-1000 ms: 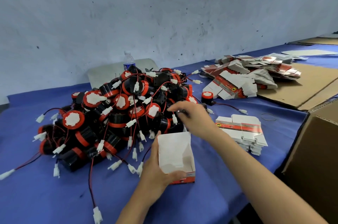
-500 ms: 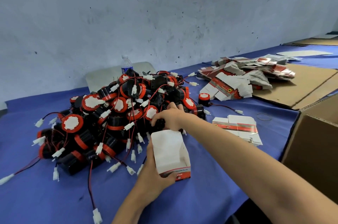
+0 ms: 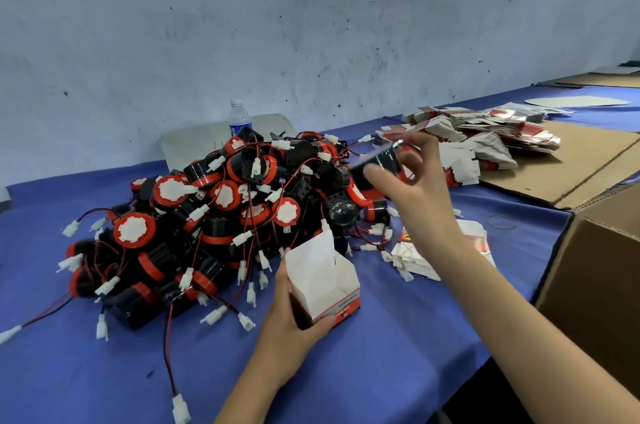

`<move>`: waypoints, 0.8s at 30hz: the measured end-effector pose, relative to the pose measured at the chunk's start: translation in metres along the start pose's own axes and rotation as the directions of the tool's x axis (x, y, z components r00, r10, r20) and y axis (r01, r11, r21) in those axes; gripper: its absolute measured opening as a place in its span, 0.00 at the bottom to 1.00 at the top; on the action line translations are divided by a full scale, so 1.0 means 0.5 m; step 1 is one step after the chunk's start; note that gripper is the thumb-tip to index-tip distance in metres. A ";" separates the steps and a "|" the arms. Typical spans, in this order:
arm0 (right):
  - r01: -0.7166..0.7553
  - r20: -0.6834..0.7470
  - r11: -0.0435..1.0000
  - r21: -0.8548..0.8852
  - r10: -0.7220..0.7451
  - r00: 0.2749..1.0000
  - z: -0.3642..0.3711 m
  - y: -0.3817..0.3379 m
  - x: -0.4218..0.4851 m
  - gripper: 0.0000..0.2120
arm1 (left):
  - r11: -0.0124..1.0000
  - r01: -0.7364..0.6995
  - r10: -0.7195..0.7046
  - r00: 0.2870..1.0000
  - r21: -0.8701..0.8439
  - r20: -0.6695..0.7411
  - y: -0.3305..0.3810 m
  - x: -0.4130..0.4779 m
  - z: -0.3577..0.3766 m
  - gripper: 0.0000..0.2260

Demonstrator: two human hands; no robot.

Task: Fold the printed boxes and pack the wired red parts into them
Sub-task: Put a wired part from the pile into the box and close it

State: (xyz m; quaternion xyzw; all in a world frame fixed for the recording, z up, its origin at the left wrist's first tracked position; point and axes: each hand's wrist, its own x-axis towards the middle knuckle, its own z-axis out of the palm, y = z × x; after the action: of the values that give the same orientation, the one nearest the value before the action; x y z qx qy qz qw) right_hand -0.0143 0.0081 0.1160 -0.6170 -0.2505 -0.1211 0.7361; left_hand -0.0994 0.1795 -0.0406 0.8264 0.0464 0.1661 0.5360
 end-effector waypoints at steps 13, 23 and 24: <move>0.154 0.324 0.675 -0.721 0.133 0.937 0.068 0.133 -0.154 0.23 | 0.999 -0.034 0.036 0.997 0.027 -0.067 -0.005 0.000 0.010 0.43; 0.228 0.380 0.512 -0.828 0.214 0.900 0.070 0.118 -0.136 0.24 | 0.997 -0.015 0.018 0.999 0.078 -0.043 -0.006 -0.002 0.011 0.45; 0.212 0.357 0.495 -0.843 0.220 0.908 0.074 0.118 -0.138 0.24 | 0.996 -0.020 0.023 0.999 0.083 -0.034 -0.003 -0.003 0.012 0.45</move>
State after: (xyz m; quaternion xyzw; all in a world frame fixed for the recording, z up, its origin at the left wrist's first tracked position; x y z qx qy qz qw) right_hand -0.0518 0.0474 0.0346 -0.9133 -0.3055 -0.0927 0.2530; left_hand -0.0988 0.1747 -0.0445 0.8453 0.0537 0.1843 0.4986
